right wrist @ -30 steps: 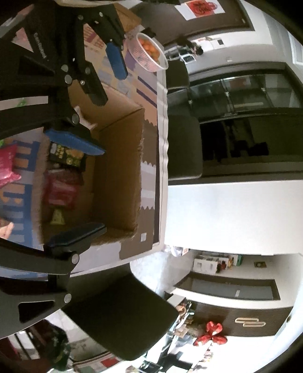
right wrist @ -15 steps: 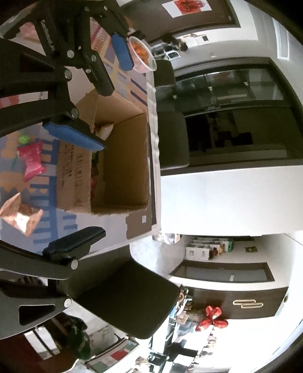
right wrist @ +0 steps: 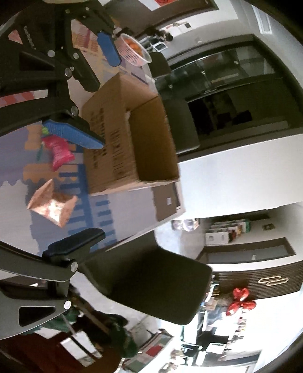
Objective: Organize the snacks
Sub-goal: 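Pull both grippers back toward the last snacks beside the box, then close the left gripper on the red packet while the right grasps the fortune biscuit, then carry both packets over the box and open both grippers to drop them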
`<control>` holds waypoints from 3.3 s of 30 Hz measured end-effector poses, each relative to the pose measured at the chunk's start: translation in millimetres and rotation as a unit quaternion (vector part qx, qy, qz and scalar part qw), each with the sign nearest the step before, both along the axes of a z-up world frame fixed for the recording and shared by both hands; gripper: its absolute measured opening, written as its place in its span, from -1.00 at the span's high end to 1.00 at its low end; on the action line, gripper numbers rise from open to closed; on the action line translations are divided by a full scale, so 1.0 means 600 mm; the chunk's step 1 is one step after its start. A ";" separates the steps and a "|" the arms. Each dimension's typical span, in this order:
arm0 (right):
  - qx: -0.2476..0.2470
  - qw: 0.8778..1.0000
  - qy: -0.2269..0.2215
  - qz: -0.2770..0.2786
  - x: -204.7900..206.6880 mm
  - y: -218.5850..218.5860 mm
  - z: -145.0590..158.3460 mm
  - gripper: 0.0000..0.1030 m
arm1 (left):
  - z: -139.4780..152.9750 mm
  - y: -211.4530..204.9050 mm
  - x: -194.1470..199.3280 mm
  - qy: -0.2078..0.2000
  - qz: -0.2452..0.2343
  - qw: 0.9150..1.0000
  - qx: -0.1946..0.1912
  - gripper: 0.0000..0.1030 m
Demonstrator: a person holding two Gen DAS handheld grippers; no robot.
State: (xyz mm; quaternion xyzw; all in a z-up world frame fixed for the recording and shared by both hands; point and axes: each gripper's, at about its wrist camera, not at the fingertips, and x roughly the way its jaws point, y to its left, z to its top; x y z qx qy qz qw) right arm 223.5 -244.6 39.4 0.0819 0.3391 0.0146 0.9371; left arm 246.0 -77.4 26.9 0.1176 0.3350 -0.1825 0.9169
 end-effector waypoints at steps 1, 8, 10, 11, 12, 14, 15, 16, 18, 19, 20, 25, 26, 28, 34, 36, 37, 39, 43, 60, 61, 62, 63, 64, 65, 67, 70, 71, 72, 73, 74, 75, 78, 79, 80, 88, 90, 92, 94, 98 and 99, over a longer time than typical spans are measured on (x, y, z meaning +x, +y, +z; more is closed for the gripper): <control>0.001 1.000 0.005 -0.001 0.000 -0.001 -0.006 -0.38 | -0.007 -0.003 -0.001 0.004 -0.002 1.000 0.003 -0.30; 0.011 0.999 0.037 -0.016 -0.003 -0.015 -0.050 -0.38 | -0.053 -0.017 0.005 0.041 -0.012 0.999 0.019 -0.30; 0.017 0.999 0.046 -0.019 -0.001 -0.018 -0.063 -0.38 | -0.064 -0.019 0.010 0.050 -0.017 0.998 0.025 -0.30; 0.018 0.998 0.050 -0.021 0.000 -0.019 -0.069 -0.38 | -0.070 -0.019 0.013 0.055 -0.018 0.998 0.029 -0.30; 0.018 0.998 0.054 -0.025 0.000 -0.019 -0.074 -0.38 | -0.075 -0.020 0.014 0.058 -0.018 0.998 0.032 -0.30; 0.020 0.997 0.062 -0.029 0.002 -0.020 -0.084 -0.38 | -0.085 -0.022 0.016 0.064 -0.020 0.997 0.037 -0.30; 0.020 0.997 0.067 -0.032 0.004 -0.021 -0.091 -0.38 | -0.091 -0.022 0.017 0.069 -0.021 0.997 0.039 -0.30; 0.021 0.997 0.072 -0.035 0.006 -0.021 -0.098 -0.38 | -0.097 -0.024 0.018 0.074 -0.024 0.996 0.041 -0.30; 0.023 0.996 0.081 -0.038 0.009 -0.023 -0.109 -0.38 | -0.108 -0.026 0.023 0.081 -0.027 0.995 0.044 -0.30; 0.025 0.995 0.085 -0.039 0.011 -0.024 -0.115 -0.38 | -0.114 -0.028 0.025 0.086 -0.029 0.995 0.047 -0.30; 0.026 0.995 0.087 -0.040 0.012 -0.024 -0.118 -0.38 | -0.119 -0.030 0.026 0.089 -0.031 0.994 0.050 -0.30; 0.029 0.993 0.105 -0.045 0.023 -0.028 -0.143 -0.38 | -0.146 -0.039 0.036 0.109 -0.045 0.991 0.057 -0.30; 0.031 0.993 0.108 -0.045 0.025 -0.029 -0.149 -0.38 | -0.152 -0.041 0.038 0.112 -0.046 0.991 0.061 -0.30; 0.034 0.992 0.114 -0.046 0.030 -0.031 -0.156 -0.38 | -0.161 -0.045 0.043 0.121 -0.052 0.989 0.067 -0.30; 0.035 0.990 0.132 -0.048 0.042 -0.031 -0.180 -0.38 | -0.187 -0.051 0.058 0.136 -0.056 0.985 0.088 -0.30; 0.033 0.989 0.135 -0.046 0.045 -0.030 -0.184 -0.38 | -0.194 -0.052 0.062 0.138 -0.055 0.984 0.094 -0.30; 0.032 0.989 0.137 -0.045 0.046 -0.029 -0.187 -0.38 | -0.199 -0.055 0.066 0.140 -0.054 0.984 0.096 -0.30; 0.033 0.988 0.142 -0.042 0.049 -0.028 -0.193 -0.38 | -0.205 -0.056 0.072 0.146 -0.053 0.983 0.098 -0.30; 0.032 0.987 0.149 -0.041 0.053 -0.027 -0.203 -0.38 | -0.218 -0.059 0.086 0.156 -0.052 0.981 0.100 -0.30; 0.039 0.986 0.162 -0.007 0.060 -0.017 -0.217 -0.09 | -0.225 -0.066 0.121 0.192 -0.054 0.978 0.057 0.12; 0.043 0.986 0.163 -0.004 0.060 -0.016 -0.218 -0.06 | -0.227 -0.067 0.122 0.197 -0.055 0.977 0.053 0.21; 0.045 0.986 0.163 -0.002 0.060 -0.016 -0.219 -0.02 | -0.229 -0.067 0.122 0.200 -0.056 0.977 0.049 0.24; 0.047 0.985 0.164 0.002 0.059 -0.014 -0.220 0.03 | -0.228 -0.066 0.122 0.200 -0.055 0.977 0.045 0.26; 0.048 0.985 0.165 0.005 0.059 -0.013 -0.220 0.04 | -0.228 -0.065 0.121 0.201 -0.055 0.977 0.042 0.31; 0.048 0.985 0.165 0.009 0.059 -0.011 -0.221 0.08 | -0.227 -0.063 0.121 0.203 -0.054 0.977 0.036 0.32; 0.040 0.986 0.162 0.015 0.057 -0.004 -0.220 0.08 | -0.226 -0.060 0.121 0.204 -0.051 0.977 0.030 0.34; 0.028 0.987 0.159 0.017 0.054 0.003 -0.218 0.09 | -0.219 -0.051 0.119 0.200 -0.045 0.978 0.023 0.36; 0.029 0.987 0.158 0.016 0.055 0.002 -0.218 0.09 | -0.215 -0.048 0.117 0.199 -0.043 0.979 0.020 0.36; 0.027 0.987 0.157 0.015 0.054 0.003 -0.216 0.09 | -0.210 -0.044 0.115 0.197 -0.040 0.980 0.016 0.36; 0.026 0.987 0.156 0.014 0.053 0.003 -0.216 0.09 | -0.205 -0.036 0.112 0.195 -0.036 0.980 0.014 0.36; 0.026 0.988 0.155 0.013 0.052 0.002 -0.214 0.09 | -0.201 -0.035 0.110 0.193 -0.035 0.981 0.012 0.36; 0.025 0.988 0.153 0.012 0.049 0.002 -0.210 0.09 | -0.194 -0.031 0.106 0.189 -0.034 0.981 0.008 0.36; 0.021 0.989 0.143 0.012 0.042 0.001 -0.196 0.09 | -0.176 -0.025 0.097 0.176 -0.028 0.984 0.002 0.36; 0.021 0.990 0.139 0.013 0.039 0.002 -0.190 0.09 | -0.171 -0.026 0.094 0.173 -0.027 0.985 0.000 0.36; 0.021 0.990 0.137 0.013 0.037 0.002 -0.186 0.09 | -0.163 -0.022 0.090 0.168 -0.025 0.985 -0.004 0.36; 0.019 0.994 0.104 0.024 0.022 0.011 -0.142 0.09 | -0.111 0.004 0.062 0.133 -0.011 0.991 -0.024 0.36; 0.018 0.995 0.095 0.028 0.017 0.015 -0.128 0.09 | -0.099 0.008 0.054 0.124 -0.006 0.992 -0.030 0.36; 0.017 0.996 0.086 0.031 0.014 0.020 -0.116 0.09 | -0.088 0.016 0.046 0.118 -0.002 0.992 -0.038 0.36; 0.016 0.996 0.074 0.035 0.011 0.026 -0.103 0.09 | -0.078 0.023 0.041 0.110 0.004 0.993 -0.042 0.36; 0.015 0.997 0.056 0.042 0.006 0.033 -0.080 0.09 | -0.057 0.042 0.034 0.093 0.013 0.994 -0.050 0.36; 0.014 0.998 0.050 0.045 0.005 0.037 -0.072 0.09 | -0.050 0.047 0.030 0.088 0.015 0.995 -0.052 0.36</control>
